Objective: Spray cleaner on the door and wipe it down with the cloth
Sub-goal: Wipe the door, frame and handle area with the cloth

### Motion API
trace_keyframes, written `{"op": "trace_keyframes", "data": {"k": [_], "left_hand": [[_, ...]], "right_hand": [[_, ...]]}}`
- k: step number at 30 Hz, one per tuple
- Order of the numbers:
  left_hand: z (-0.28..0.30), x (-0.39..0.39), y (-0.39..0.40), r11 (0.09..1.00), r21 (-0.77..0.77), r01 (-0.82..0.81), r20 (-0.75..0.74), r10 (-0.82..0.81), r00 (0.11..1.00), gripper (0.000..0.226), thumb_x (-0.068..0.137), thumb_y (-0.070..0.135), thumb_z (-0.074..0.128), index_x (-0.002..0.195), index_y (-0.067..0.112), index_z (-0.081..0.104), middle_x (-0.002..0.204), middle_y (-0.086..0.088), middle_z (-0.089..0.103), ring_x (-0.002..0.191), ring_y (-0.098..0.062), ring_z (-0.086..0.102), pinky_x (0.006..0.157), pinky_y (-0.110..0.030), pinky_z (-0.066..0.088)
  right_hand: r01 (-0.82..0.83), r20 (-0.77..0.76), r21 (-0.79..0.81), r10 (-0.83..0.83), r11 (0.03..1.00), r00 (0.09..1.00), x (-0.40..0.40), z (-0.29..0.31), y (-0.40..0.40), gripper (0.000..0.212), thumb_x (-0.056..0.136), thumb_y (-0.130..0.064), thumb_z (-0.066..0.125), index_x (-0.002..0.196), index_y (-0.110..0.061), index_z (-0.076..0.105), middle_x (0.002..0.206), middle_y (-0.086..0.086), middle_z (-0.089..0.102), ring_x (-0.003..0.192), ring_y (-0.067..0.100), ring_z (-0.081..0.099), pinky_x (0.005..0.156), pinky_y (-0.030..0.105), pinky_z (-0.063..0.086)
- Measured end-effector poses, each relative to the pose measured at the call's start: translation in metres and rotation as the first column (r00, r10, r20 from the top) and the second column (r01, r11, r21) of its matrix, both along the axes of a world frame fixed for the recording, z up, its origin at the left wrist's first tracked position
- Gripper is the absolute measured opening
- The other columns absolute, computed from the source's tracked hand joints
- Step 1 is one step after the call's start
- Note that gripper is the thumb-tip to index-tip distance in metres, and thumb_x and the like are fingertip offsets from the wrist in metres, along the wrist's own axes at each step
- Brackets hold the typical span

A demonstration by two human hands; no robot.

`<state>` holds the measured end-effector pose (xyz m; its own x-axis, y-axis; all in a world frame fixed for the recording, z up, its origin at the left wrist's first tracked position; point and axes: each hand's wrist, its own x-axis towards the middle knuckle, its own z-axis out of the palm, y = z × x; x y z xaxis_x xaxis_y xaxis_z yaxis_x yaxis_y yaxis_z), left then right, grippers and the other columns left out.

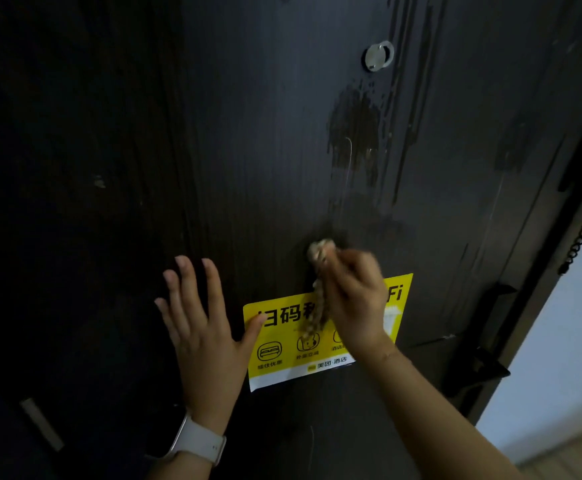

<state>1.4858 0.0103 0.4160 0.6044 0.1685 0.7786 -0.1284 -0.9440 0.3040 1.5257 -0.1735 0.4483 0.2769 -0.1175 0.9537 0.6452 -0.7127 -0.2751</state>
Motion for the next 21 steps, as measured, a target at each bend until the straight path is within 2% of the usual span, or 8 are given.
{"op": "trace_keyframes", "data": {"k": [3, 6, 8, 10, 12, 15, 18, 21], "left_hand": [[-0.003, 0.002, 0.0, 1.0, -0.007, 0.009, 0.018, -0.008, 1.0, 0.1, 0.08, 0.066, 0.046, 0.155, 0.016, 0.003, 0.162, -0.01, -0.01, 0.149, -0.029, -0.008, 0.119, -0.044, -0.007], [-0.004, 0.003, 0.001, 1.0, -0.009, 0.016, 0.019, -0.016, 1.0, 0.098, 0.08, 0.067, 0.043, 0.155, 0.016, 0.004, 0.162, -0.01, -0.01, 0.149, -0.029, -0.008, 0.118, -0.051, 0.0], [-0.005, 0.003, 0.001, 1.0, -0.016, 0.018, 0.015, -0.018, 1.0, 0.098, 0.08, 0.067, 0.042, 0.155, 0.015, 0.005, 0.162, -0.009, -0.01, 0.149, -0.029, -0.008, 0.117, -0.054, 0.004], [-0.005, 0.003, 0.001, 1.0, -0.018, 0.019, 0.013, -0.019, 1.0, 0.097, 0.081, 0.067, 0.042, 0.155, 0.014, 0.006, 0.162, -0.009, -0.009, 0.149, -0.029, -0.007, 0.117, -0.055, 0.007], [-0.005, 0.003, 0.001, 1.0, -0.015, 0.022, 0.017, -0.022, 1.0, 0.097, 0.081, 0.066, 0.042, 0.155, 0.014, 0.006, 0.162, -0.01, -0.008, 0.149, -0.03, -0.006, 0.117, -0.055, 0.006], [-0.006, 0.003, 0.002, 1.0, -0.008, 0.022, 0.01, -0.022, 1.0, 0.097, 0.081, 0.067, 0.042, 0.155, 0.015, 0.005, 0.162, -0.009, -0.01, 0.149, -0.029, -0.006, 0.118, -0.053, 0.004], [-0.006, 0.003, 0.001, 1.0, -0.006, 0.014, -0.003, -0.014, 1.0, 0.098, 0.08, 0.067, 0.041, 0.155, 0.016, 0.004, 0.162, -0.008, -0.012, 0.149, -0.029, -0.007, 0.118, -0.052, 0.002], [-0.005, 0.002, 0.001, 1.0, -0.011, 0.02, 0.002, -0.02, 1.0, 0.098, 0.081, 0.067, 0.041, 0.155, 0.017, 0.002, 0.162, -0.007, -0.012, 0.149, -0.028, -0.009, 0.119, -0.048, -0.003]], "right_hand": [[0.028, 0.084, -0.122, -0.018, 0.992, 0.996, 0.001, 0.02, -0.001, 0.021, 0.09, -0.003, 0.064, 0.109, 0.002, 0.071, 0.091, 0.007, 0.057, 0.08, 0.017, 0.054, 0.072, 0.016, 0.038], [0.083, 0.222, 0.036, -0.089, 0.996, 0.971, 0.015, 0.098, -0.002, 0.016, 0.089, 0.0, 0.065, 0.103, 0.002, 0.073, 0.078, 0.013, 0.055, 0.069, 0.022, 0.052, 0.063, 0.025, 0.04], [0.098, 0.314, 0.083, -0.119, 0.992, 0.942, 0.022, 0.128, -0.004, 0.014, 0.089, 0.002, 0.066, 0.101, 0.004, 0.073, 0.076, 0.011, 0.052, 0.067, 0.021, 0.05, 0.06, 0.026, 0.041], [0.088, 0.318, 0.074, -0.107, 0.993, 0.942, 0.022, 0.116, -0.006, 0.016, 0.09, 0.002, 0.065, 0.104, 0.005, 0.072, 0.08, 0.006, 0.051, 0.068, 0.02, 0.05, 0.062, 0.025, 0.041], [0.092, 0.244, 0.044, -0.1, 0.995, 0.965, 0.015, 0.073, -0.008, 0.019, 0.09, 0.001, 0.064, 0.108, 0.004, 0.071, 0.086, 0.0, 0.049, 0.07, 0.02, 0.051, 0.063, 0.028, 0.044], [0.096, 0.141, -0.033, -0.091, 0.995, 0.986, 0.003, 0.038, -0.013, 0.022, 0.088, 0.004, 0.066, 0.11, 0.003, 0.07, 0.086, 0.003, 0.05, 0.068, 0.025, 0.053, 0.058, 0.037, 0.045], [0.136, 0.194, 0.013, -0.136, 0.991, 0.972, 0.01, 0.094, -0.013, 0.015, 0.089, 0.0, 0.066, 0.101, 0.001, 0.074, 0.077, 0.005, 0.048, 0.066, 0.018, 0.049, 0.059, 0.026, 0.04], [0.141, 0.304, 0.089, -0.162, 0.986, 0.939, 0.021, 0.145, -0.009, 0.014, 0.09, -0.001, 0.065, 0.1, 0.002, 0.074, 0.08, 0.001, 0.044, 0.071, 0.011, 0.045, 0.065, 0.016, 0.036]]}}
